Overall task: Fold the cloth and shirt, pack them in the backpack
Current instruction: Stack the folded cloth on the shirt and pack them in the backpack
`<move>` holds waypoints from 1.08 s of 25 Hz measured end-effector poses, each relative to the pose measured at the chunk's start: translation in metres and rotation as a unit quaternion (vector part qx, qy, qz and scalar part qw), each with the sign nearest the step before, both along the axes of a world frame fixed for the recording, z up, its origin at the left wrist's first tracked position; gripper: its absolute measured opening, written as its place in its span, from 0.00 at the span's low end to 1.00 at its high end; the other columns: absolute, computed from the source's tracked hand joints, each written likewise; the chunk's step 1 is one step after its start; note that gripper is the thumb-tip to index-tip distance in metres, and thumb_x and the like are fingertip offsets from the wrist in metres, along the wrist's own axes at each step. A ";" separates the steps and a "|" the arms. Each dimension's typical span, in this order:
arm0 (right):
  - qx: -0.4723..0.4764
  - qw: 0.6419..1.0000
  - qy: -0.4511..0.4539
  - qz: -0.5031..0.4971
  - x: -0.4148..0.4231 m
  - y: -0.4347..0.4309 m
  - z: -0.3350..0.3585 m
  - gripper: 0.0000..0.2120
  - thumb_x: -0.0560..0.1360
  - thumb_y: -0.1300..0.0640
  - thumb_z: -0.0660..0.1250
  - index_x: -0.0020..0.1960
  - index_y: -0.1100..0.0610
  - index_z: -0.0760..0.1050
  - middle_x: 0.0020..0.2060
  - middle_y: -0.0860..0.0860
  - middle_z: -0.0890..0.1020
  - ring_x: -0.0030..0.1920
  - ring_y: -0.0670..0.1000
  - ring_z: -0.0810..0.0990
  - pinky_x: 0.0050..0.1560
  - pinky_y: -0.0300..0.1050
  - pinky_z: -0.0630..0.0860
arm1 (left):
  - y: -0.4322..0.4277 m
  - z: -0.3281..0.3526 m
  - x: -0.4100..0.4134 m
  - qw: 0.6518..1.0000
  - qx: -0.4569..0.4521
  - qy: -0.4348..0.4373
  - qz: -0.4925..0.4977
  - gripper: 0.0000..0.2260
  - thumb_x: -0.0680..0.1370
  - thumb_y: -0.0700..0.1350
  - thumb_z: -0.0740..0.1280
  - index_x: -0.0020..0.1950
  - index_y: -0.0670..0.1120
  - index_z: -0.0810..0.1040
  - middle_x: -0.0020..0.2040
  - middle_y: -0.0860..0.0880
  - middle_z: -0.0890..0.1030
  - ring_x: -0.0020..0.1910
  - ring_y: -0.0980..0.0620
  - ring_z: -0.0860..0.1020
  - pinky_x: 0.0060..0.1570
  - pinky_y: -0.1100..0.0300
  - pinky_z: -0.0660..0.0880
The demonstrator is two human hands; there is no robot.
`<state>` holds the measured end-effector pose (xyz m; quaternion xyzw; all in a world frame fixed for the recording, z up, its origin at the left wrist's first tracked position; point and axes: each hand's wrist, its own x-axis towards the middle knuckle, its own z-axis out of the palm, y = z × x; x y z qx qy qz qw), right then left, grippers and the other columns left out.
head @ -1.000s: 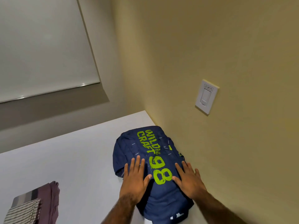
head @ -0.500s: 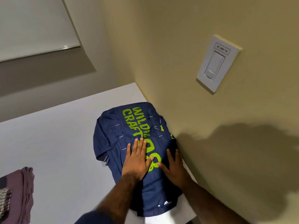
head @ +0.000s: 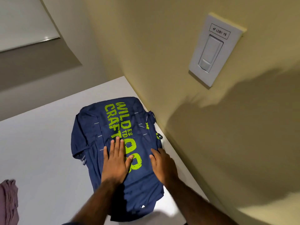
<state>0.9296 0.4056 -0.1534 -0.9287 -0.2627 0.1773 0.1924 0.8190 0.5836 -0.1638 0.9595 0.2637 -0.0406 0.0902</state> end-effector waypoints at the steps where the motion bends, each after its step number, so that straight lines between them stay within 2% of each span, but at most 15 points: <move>1: -0.008 1.000 -0.021 0.003 0.012 0.002 0.003 0.21 0.83 0.45 0.53 0.69 0.53 0.75 0.60 0.58 0.79 0.57 0.64 0.80 0.51 0.57 0.78 | -0.006 0.004 0.015 1.000 -0.012 -0.014 -0.009 0.34 0.83 0.66 0.43 0.84 0.48 0.42 0.84 0.50 0.40 0.83 0.50 0.38 0.80 0.45 0.36; 2: -0.013 0.999 -0.036 0.012 0.022 0.004 0.008 0.17 0.83 0.52 0.56 0.69 0.54 0.74 0.59 0.57 0.80 0.56 0.63 0.80 0.52 0.57 0.77 | -0.011 0.007 0.031 0.999 -0.026 -0.024 -0.026 0.34 0.83 0.66 0.42 0.84 0.50 0.41 0.84 0.51 0.38 0.82 0.51 0.36 0.79 0.47 0.35; 4: -0.016 0.999 -0.045 0.020 0.041 0.010 0.013 0.17 0.82 0.59 0.57 0.69 0.56 0.73 0.60 0.56 0.79 0.59 0.60 0.79 0.55 0.56 0.77 | -0.019 0.008 0.063 0.996 -0.048 -0.013 -0.074 0.32 0.83 0.66 0.42 0.84 0.53 0.40 0.83 0.53 0.37 0.81 0.51 0.34 0.80 0.46 0.36; 8: -0.045 0.999 0.008 0.001 0.078 0.013 0.019 0.17 0.80 0.59 0.58 0.68 0.54 0.72 0.61 0.57 0.76 0.61 0.61 0.78 0.58 0.53 0.76 | -0.025 -0.002 0.097 0.988 -0.070 0.054 -0.129 0.33 0.80 0.67 0.35 0.83 0.56 0.36 0.81 0.53 0.32 0.81 0.48 0.34 0.79 0.44 0.35; 11: -0.040 0.997 0.052 0.028 0.093 0.016 0.020 0.16 0.79 0.61 0.61 0.66 0.56 0.75 0.60 0.59 0.80 0.61 0.63 0.79 0.57 0.51 0.76 | -0.025 -0.010 0.101 0.985 -0.069 0.076 -0.135 0.39 0.73 0.70 0.23 0.82 0.56 0.33 0.81 0.52 0.31 0.81 0.47 0.33 0.79 0.43 0.34; 13: -0.029 0.997 0.076 0.015 0.096 0.022 0.018 0.14 0.78 0.63 0.62 0.63 0.59 0.76 0.59 0.60 0.81 0.60 0.63 0.79 0.56 0.50 0.76 | -0.024 -0.011 0.100 0.985 -0.068 0.084 -0.136 0.40 0.70 0.69 0.19 0.80 0.56 0.31 0.81 0.52 0.31 0.80 0.48 0.32 0.79 0.43 0.34; 16: -0.041 0.995 0.088 -0.016 0.099 0.028 0.016 0.11 0.78 0.63 0.61 0.60 0.61 0.75 0.59 0.61 0.81 0.60 0.63 0.79 0.58 0.50 0.76 | -0.026 -0.008 0.104 0.984 -0.093 0.101 -0.117 0.31 0.78 0.64 0.28 0.81 0.56 0.33 0.82 0.53 0.33 0.80 0.49 0.32 0.79 0.44 0.33; 18: -0.070 0.996 0.055 0.003 0.097 0.029 0.014 0.11 0.80 0.62 0.59 0.61 0.60 0.75 0.59 0.60 0.81 0.60 0.63 0.80 0.58 0.51 0.76 | -0.028 -0.005 0.110 0.982 -0.121 0.115 -0.093 0.27 0.84 0.60 0.35 0.82 0.56 0.35 0.82 0.53 0.35 0.81 0.50 0.33 0.78 0.45 0.32; 21: -0.134 0.988 -0.031 0.073 0.089 0.024 0.014 0.13 0.82 0.61 0.56 0.63 0.59 0.76 0.60 0.58 0.81 0.61 0.61 0.80 0.58 0.52 0.76 | -0.028 -0.002 0.118 0.979 -0.142 0.128 -0.076 0.25 0.86 0.58 0.38 0.83 0.56 0.38 0.83 0.53 0.37 0.82 0.49 0.35 0.78 0.45 0.32; 24: -0.178 0.975 -0.055 0.120 0.080 0.013 0.012 0.13 0.81 0.63 0.57 0.61 0.59 0.77 0.59 0.57 0.82 0.61 0.60 0.81 0.57 0.51 0.77 | -0.028 0.001 0.122 0.977 -0.143 0.147 -0.066 0.25 0.86 0.58 0.38 0.83 0.56 0.39 0.83 0.52 0.37 0.82 0.48 0.36 0.78 0.44 0.33; 26: -0.167 0.972 -0.103 0.125 0.067 0.002 0.012 0.08 0.77 0.62 0.65 0.54 0.57 0.79 0.51 0.56 0.83 0.54 0.58 0.84 0.50 0.47 0.79 | -0.029 0.001 0.123 0.975 -0.141 0.160 -0.062 0.25 0.86 0.58 0.38 0.83 0.56 0.38 0.83 0.52 0.37 0.82 0.48 0.35 0.78 0.44 0.33; 27: -0.158 0.973 -0.115 0.123 0.059 -0.003 0.016 0.05 0.70 0.61 0.74 0.45 0.56 0.80 0.42 0.54 0.84 0.44 0.56 0.85 0.41 0.44 0.79 | -0.030 0.000 0.124 0.975 -0.137 0.165 -0.062 0.26 0.86 0.59 0.38 0.83 0.55 0.38 0.83 0.52 0.36 0.82 0.48 0.35 0.78 0.43 0.32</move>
